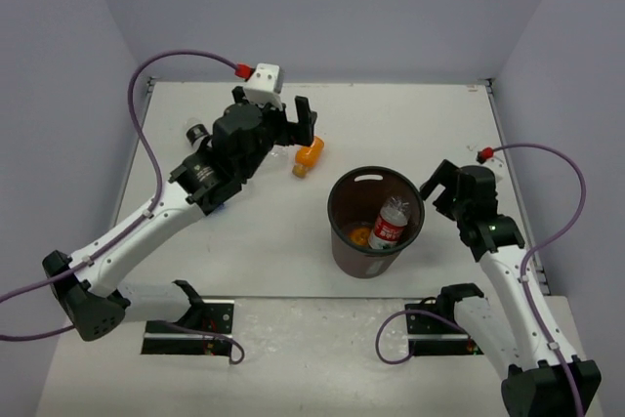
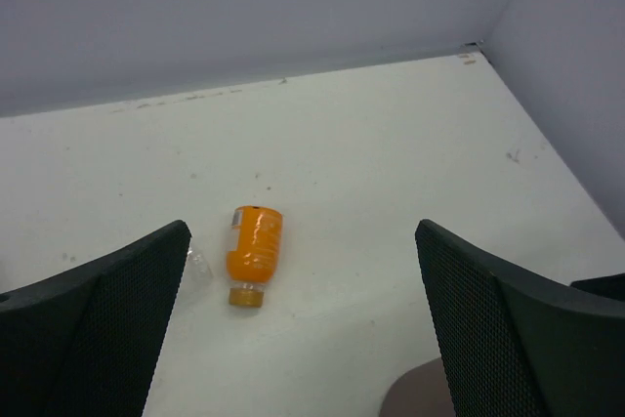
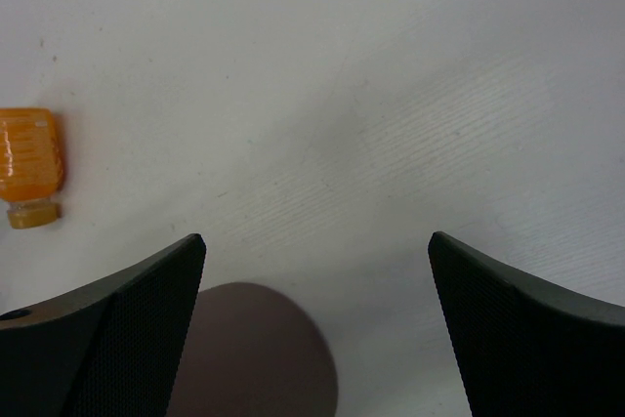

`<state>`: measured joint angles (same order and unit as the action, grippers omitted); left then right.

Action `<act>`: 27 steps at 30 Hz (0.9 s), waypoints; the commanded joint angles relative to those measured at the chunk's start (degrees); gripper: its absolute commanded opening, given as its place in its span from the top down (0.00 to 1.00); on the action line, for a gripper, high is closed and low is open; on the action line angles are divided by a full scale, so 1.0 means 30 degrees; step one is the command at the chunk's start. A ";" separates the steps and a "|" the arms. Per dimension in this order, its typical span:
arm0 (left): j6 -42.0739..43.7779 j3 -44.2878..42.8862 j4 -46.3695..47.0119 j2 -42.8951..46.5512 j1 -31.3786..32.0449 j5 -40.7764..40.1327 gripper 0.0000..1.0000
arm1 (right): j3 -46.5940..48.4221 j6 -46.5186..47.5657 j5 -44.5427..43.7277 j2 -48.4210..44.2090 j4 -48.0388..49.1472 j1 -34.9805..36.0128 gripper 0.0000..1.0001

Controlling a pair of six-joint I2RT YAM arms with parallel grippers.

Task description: Put the plastic bottles in the bin

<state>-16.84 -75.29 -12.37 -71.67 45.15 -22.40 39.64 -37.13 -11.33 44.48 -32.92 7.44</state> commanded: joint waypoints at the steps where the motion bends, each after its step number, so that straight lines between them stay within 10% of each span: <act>1: 0.0935 0.0417 0.0782 -0.1961 -0.2141 0.3767 0.00 | 0.1973 -0.0535 -0.1272 -0.0104 0.0016 -0.0049 0.01; 10: 0.2647 -0.1750 0.0763 -0.8785 -0.3830 0.8002 0.00 | 0.6537 0.0426 -0.2269 0.1716 -0.1214 -0.0166 0.01; 27: 0.1386 -0.6535 -0.0946 -1.7574 -0.4055 0.4342 0.00 | 0.6523 0.0980 -0.1439 0.1015 -0.1214 -0.0137 0.01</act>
<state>-11.52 -92.36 -14.32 -122.42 33.61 -6.47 60.78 -34.85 -15.41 49.91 -36.47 7.31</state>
